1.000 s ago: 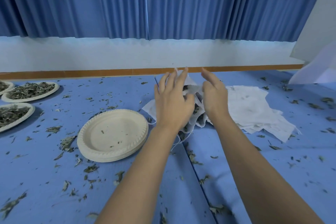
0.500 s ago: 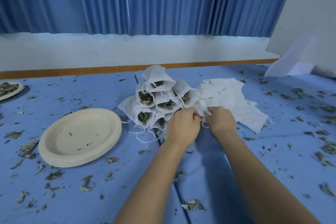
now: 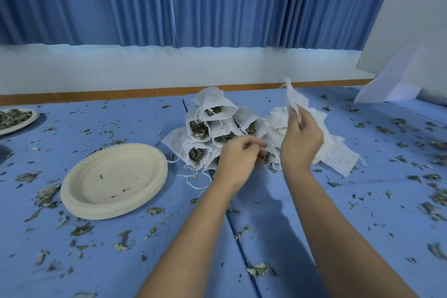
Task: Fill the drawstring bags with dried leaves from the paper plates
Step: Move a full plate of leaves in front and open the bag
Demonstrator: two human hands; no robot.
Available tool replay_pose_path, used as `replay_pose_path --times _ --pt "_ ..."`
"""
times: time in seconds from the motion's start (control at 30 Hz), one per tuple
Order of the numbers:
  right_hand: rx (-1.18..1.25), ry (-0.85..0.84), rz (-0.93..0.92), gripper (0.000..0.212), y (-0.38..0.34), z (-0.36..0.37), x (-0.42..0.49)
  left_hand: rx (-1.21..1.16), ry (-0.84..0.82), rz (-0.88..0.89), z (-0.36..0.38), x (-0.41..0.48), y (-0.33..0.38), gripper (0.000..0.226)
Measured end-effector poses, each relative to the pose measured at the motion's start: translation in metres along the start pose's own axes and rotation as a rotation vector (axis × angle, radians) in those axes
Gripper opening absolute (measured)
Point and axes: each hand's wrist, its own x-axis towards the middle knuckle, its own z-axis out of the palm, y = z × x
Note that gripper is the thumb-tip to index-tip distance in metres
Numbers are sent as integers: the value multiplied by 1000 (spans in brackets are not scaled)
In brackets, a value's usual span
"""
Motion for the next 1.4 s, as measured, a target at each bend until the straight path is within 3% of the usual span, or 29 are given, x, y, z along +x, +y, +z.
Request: replay_pose_path --times 0.07,0.2,0.37,0.53,0.73,0.87,0.97,1.2,1.4 --pt "131 -61 -65 19 -25 10 -11 -95 47 75 -6 -5 14 19" --pt "254 -266 -256 26 -71 33 -44 -178 360 331 -42 -17 42 7" --pt "267 -554 -329 31 -97 68 -92 -179 503 550 -119 -41 54 47" --pt "39 -710 -421 29 -91 100 -136 16 618 410 -195 -67 33 27" --pt "-331 -686 -394 28 -67 119 -171 158 684 152 -231 -88 -4 21" --pt "42 -804 59 31 -62 121 -176 140 689 93 -234 -88 -9 23" --pt "141 -819 267 27 -62 119 -174 151 701 88 -234 -87 -10 18" --pt "-17 -950 109 30 -58 123 -169 149 726 52 -229 -88 -5 13" --pt "195 -962 266 18 -61 123 -166 115 718 26 -228 -90 1 11"
